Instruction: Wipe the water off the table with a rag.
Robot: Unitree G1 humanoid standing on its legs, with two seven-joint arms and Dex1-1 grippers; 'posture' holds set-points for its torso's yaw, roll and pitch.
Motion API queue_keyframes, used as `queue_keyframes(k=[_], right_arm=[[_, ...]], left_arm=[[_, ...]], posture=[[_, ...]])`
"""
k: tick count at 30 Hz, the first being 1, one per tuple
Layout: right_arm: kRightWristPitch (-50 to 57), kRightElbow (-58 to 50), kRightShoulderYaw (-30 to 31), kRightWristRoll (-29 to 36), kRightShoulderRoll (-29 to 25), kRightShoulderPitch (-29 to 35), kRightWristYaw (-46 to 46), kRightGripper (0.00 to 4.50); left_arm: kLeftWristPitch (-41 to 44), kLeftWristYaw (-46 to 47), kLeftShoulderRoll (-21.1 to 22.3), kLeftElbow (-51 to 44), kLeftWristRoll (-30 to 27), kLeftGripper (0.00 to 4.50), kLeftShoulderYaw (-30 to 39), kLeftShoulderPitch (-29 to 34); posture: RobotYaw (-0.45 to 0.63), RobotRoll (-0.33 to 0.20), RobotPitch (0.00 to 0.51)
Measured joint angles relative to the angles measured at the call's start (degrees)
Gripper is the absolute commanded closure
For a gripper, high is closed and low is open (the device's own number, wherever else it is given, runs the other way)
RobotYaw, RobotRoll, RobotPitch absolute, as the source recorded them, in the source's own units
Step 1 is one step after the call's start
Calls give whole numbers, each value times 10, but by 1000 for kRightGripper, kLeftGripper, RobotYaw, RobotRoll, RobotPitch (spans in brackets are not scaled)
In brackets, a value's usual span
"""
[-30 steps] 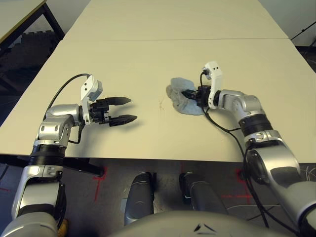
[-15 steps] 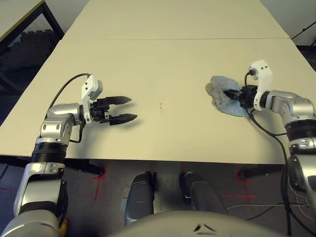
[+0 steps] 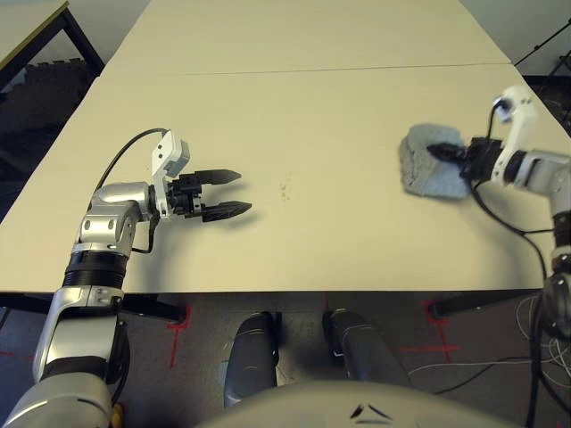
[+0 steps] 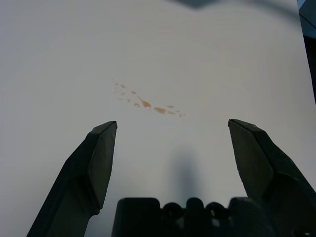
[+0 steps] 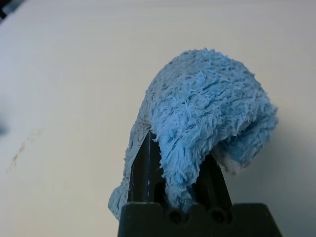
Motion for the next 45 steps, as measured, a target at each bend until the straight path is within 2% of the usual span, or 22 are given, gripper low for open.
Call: queue_keyframes(k=[11,20,25,30,35,37,43,45], right_arm=[[-69,108,47,-62,-37,-2,56,4360],[-230,232,126,-170,-39,0,92,4363],[-304,287,145,-212,-33,-9,90,4366],[-363,312,152,-251,-25,-12,46,2606],[-363,318,136,-251,-25,-25,27,660],[-360,318,122,-243,-30,-28,23,10],[-363,315,74,-227,-59,-29,-14,10],[-377,309,52,-217,-62,-23,-38,10]], left_arm=[[-5,0,-3,7,2,0,0,-2],[-5,0,-3,7,2,0,0,-2],[-5,0,-3,6,2,0,0,-2],[-5,0,-3,4,2,0,0,1],[-2,1,-3,2,2,0,0,2],[-1,1,-3,2,2,0,1,4],[0,30,-6,1,-4,0,21,7],[-1,62,-21,-4,-12,0,43,8]], posture=[[-203,0,115],[-192,0,116],[-186,0,119],[-186,0,121],[-191,0,123],[-198,0,124],[-212,0,128],[-209,0,132]])
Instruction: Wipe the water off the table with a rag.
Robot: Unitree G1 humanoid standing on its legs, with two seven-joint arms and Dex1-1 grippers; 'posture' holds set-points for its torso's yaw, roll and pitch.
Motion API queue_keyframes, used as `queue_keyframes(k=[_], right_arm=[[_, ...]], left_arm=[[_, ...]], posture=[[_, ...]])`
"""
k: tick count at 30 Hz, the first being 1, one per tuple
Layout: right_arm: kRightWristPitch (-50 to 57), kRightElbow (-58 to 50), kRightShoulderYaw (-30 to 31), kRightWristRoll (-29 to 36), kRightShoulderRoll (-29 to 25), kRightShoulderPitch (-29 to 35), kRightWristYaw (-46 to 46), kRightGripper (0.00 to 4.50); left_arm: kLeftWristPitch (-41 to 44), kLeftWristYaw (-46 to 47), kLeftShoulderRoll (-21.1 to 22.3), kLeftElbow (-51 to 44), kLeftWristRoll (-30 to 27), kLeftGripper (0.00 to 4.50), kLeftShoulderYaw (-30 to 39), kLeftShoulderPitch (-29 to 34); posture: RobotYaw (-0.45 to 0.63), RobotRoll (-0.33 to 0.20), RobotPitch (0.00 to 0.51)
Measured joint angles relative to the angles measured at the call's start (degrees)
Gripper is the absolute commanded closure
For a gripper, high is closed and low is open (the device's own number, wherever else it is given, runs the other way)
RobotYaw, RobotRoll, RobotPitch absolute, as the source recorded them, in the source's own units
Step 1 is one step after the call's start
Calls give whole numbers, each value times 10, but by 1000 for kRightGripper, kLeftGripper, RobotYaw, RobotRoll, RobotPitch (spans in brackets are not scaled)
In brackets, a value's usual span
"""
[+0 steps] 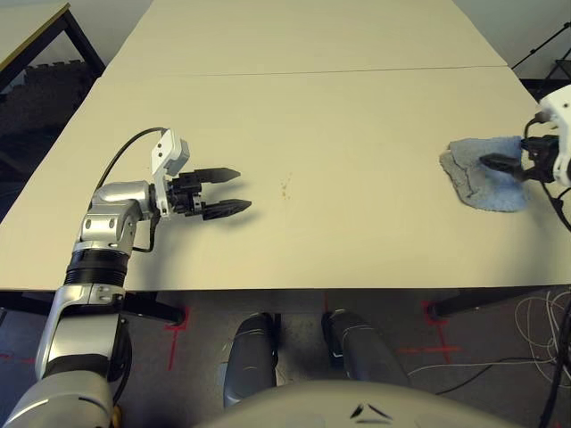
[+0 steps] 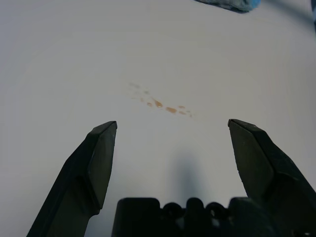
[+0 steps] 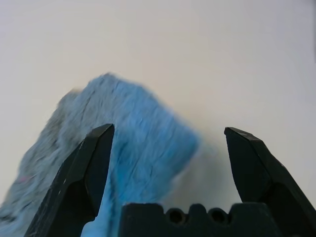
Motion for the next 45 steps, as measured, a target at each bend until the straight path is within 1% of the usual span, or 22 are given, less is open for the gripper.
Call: queue_keyframes(k=[6,8,10,12,15,17,20,24,27,33,40,45], right_arm=[[-58,-3,-79,48,6,52,-74,10],[-87,-15,-123,87,27,68,-77,10],[-114,-35,-149,117,52,82,-68,10],[-137,-72,-166,143,80,105,-61,10],[-159,-122,-177,166,115,138,-55,10],[-171,-145,-179,177,134,155,-59,10],[-186,-165,-180,187,158,164,-68,10],[-201,-165,-189,191,159,165,-86,10],[-203,-155,-199,194,148,165,-93,10],[-204,-136,-199,194,135,167,-92,10],[-204,-129,-199,194,129,177,-89,10],[-206,-89,-198,189,129,161,-89,10]], left_arm=[[-30,122,-36,-12,-2,0,60,14],[-52,183,-50,-9,4,0,82,14],[-74,245,-55,11,19,0,94,11],[-105,312,-53,49,46,0,105,10],[-141,380,-48,106,72,0,120,8],[-164,419,-47,137,81,0,127,0],[-193,464,-43,171,86,0,144,-22],[-222,492,-40,195,88,0,151,-38],[-228,497,-40,211,89,0,151,-44],[-234,498,-42,215,91,0,147,-57],[-241,499,-41,236,93,0,145,-58],[-244,504,-39,234,92,0,148,-59]], posture=[[-199,0,136],[-188,0,138],[-183,0,137],[-183,0,137],[-171,0,134],[-168,0,133],[-160,0,131],[-158,0,135],[-168,0,144],[-172,0,152],[-141,0,142],[-139,0,136]])
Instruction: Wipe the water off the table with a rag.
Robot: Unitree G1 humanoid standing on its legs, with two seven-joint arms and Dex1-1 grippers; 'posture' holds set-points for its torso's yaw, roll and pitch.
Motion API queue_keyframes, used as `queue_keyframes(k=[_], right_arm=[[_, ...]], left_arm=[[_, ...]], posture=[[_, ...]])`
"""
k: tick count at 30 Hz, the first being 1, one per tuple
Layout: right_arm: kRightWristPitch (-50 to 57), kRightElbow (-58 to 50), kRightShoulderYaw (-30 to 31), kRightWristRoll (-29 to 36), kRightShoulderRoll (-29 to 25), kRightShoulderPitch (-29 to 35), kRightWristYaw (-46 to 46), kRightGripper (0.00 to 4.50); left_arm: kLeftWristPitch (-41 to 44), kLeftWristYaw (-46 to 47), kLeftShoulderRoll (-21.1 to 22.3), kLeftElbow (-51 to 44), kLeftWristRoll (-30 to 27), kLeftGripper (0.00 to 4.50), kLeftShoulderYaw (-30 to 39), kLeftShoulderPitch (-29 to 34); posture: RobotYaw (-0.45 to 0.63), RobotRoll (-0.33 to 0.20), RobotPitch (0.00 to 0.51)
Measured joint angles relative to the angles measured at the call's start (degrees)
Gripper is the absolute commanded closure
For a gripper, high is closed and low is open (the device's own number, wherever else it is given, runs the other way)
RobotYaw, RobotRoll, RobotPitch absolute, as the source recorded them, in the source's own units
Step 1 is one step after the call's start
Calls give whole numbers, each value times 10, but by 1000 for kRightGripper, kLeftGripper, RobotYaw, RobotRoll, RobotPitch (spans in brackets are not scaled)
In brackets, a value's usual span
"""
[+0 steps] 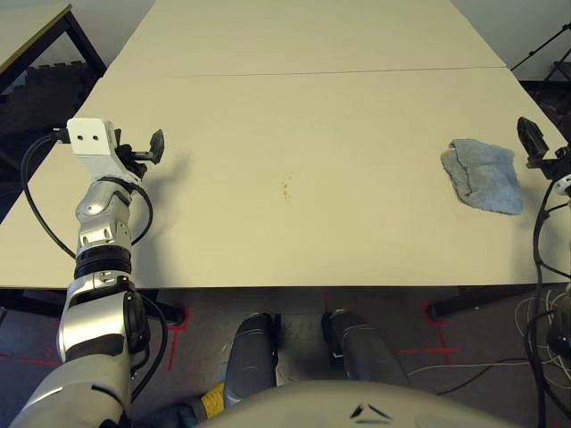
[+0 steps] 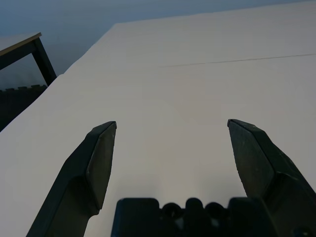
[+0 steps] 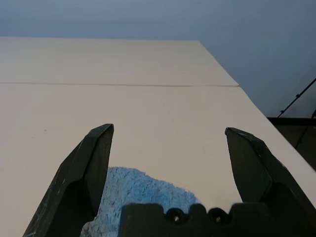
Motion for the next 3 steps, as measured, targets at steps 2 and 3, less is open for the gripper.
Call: queue_keyframes(k=[2,3], right_arm=[[-5,6,1,-2,0,-12,1,10],[-8,9,1,-3,0,-19,2,10]], left_arm=[[0,0,1,-2,0,0,0,0],[0,0,2,-2,0,0,0,0]], posture=[[-140,0,130],[-140,0,130]])
